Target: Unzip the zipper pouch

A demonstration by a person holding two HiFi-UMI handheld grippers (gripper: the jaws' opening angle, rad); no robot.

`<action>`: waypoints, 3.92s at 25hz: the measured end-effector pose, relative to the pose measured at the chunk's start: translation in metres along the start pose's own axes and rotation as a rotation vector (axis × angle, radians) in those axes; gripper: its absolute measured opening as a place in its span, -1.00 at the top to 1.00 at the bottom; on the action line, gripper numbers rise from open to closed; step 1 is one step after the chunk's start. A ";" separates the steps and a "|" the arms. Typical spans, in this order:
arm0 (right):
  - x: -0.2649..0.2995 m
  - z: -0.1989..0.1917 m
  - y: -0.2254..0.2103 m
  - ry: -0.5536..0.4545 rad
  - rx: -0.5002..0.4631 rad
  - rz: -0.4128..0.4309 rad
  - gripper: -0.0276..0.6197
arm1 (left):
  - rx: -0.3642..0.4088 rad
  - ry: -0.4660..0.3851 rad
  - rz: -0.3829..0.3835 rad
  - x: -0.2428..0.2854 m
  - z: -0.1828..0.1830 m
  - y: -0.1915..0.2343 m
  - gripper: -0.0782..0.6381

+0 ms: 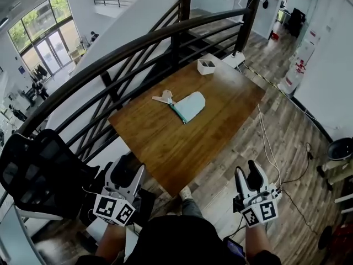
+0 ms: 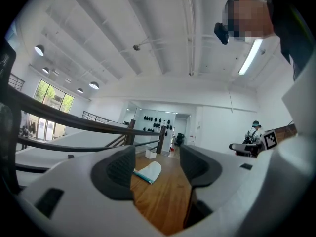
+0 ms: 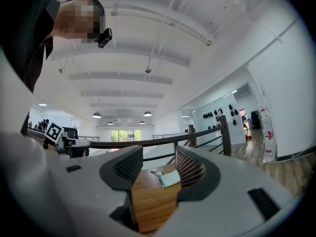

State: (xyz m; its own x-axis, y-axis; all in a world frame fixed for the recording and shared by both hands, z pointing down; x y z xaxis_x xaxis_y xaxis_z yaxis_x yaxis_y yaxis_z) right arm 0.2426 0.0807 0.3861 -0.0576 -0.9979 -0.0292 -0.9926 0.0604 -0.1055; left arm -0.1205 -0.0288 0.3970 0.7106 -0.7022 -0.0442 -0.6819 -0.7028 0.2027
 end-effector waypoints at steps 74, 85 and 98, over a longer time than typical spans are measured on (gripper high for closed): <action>0.349 -0.273 0.018 0.782 -1.086 0.635 0.87 | -0.079 0.191 0.336 0.060 -0.043 0.085 0.01; 0.306 -0.205 0.041 0.776 -0.694 0.530 0.88 | -0.157 0.169 0.141 0.091 -0.052 0.084 0.02; 0.256 -0.133 0.082 0.675 -0.443 0.517 0.89 | -0.143 0.269 -0.258 0.139 -0.062 0.037 0.17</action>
State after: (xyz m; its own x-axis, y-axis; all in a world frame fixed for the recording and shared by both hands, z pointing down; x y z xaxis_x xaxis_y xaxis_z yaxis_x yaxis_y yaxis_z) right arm 0.1321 -0.1734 0.5027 -0.4120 -0.6613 0.6268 -0.7696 0.6209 0.1493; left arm -0.0361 -0.1457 0.4586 0.8885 -0.4362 0.1427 -0.4574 -0.8161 0.3532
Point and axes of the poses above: the fingertips, and each gripper's own axes: x forward along the fingers, y to its left, z out of its top, the point moved 5 cm from there along -x, backward along the fingers, and after that the axes turned 7 degrees about -z, right-handed, at the moved point
